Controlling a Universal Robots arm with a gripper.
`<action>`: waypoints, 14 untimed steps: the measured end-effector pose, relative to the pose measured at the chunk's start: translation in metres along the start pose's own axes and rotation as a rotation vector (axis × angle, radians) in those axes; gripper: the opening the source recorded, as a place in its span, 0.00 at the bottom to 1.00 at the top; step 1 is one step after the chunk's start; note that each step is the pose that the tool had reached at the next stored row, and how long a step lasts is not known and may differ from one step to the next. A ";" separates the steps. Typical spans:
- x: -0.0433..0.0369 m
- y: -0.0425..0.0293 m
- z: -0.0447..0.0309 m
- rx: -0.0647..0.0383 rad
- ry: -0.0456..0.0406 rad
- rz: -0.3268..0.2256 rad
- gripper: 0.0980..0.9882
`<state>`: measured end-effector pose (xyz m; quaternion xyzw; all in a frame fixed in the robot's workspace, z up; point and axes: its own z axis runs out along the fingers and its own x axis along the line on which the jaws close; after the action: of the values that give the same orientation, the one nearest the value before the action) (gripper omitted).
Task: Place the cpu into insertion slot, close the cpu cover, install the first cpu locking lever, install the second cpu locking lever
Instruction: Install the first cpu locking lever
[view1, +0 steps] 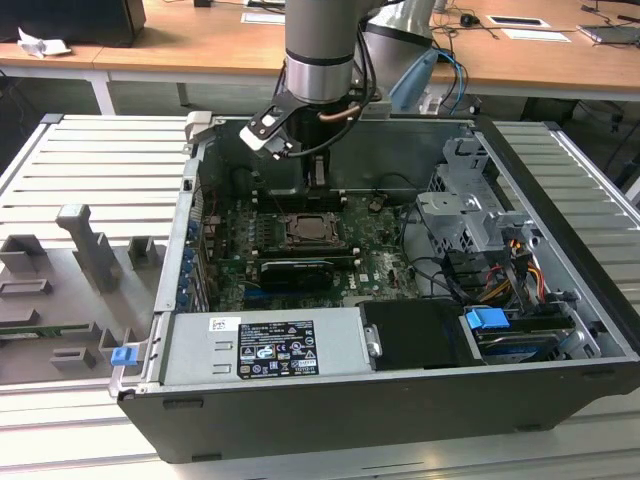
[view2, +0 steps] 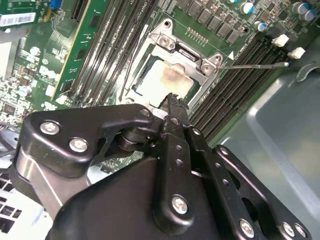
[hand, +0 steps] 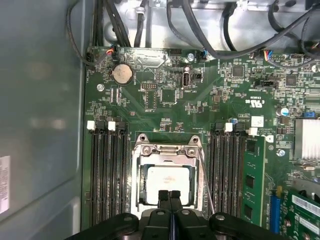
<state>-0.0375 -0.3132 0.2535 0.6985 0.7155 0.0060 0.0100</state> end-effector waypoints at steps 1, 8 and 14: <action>0.0000 0.0000 -0.0025 0.000 -0.0001 0.000 0.01; 0.0000 0.0004 -0.0172 0.000 -0.0001 -0.080 0.01; -0.0001 0.0004 -0.0171 -0.001 0.0015 -0.152 0.01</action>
<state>-0.0375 -0.3132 0.2706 0.6421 0.7665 0.0061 0.0102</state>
